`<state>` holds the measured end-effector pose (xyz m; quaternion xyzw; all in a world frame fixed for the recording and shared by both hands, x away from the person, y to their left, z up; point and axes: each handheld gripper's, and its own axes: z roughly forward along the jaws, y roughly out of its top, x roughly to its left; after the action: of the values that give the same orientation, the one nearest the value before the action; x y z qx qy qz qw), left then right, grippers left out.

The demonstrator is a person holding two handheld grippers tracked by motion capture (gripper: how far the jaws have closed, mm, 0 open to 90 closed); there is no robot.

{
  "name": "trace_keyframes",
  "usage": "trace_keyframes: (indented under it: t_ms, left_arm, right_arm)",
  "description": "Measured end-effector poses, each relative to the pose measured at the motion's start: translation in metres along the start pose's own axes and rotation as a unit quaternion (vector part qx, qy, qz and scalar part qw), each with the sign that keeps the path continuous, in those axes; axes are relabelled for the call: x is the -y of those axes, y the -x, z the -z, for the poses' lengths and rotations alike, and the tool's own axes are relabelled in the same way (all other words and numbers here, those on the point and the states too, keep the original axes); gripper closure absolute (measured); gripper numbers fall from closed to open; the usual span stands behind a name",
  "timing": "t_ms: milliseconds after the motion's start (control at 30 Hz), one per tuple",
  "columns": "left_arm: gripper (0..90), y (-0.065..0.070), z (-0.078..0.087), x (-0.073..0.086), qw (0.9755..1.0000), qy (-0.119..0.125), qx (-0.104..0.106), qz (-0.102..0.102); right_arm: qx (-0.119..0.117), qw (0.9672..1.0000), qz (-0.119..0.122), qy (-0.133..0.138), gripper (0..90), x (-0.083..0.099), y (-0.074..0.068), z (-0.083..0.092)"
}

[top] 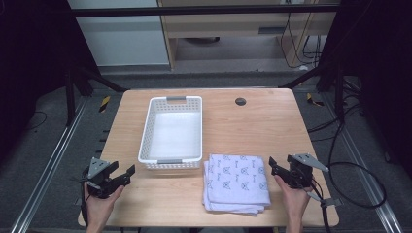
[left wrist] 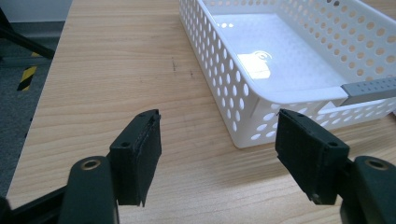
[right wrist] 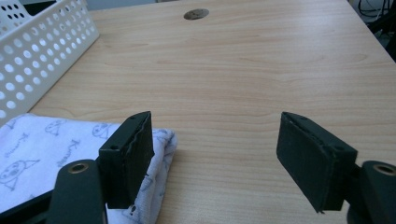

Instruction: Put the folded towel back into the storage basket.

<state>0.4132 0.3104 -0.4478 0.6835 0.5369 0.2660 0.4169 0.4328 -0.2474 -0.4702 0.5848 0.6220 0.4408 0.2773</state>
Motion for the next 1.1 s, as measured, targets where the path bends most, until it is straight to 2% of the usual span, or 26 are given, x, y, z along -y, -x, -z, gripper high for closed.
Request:
trace_keyframes:
  t_ms: [500, 667, 1100]
  left_arm:
    - [32.6, 0.015, 0.005, -0.007, 0.9996, 0.01, 0.025, -0.002]
    - [32.6, 0.023, 0.005, -0.01, 0.9992, 0.011, 0.037, -0.007]
    - [32.4, 0.041, 0.005, -0.018, 0.9981, 0.016, 0.056, -0.023]
  right_arm:
    - [-0.024, 0.9993, 0.02, 0.02, 29.7, -0.015, -0.007, 0.013]
    - [-0.041, 0.9989, 0.017, 0.013, 31.3, -0.017, -0.008, 0.014]
    - [-0.051, 0.9984, 0.022, 0.006, 32.5, -0.022, -0.011, 0.013]
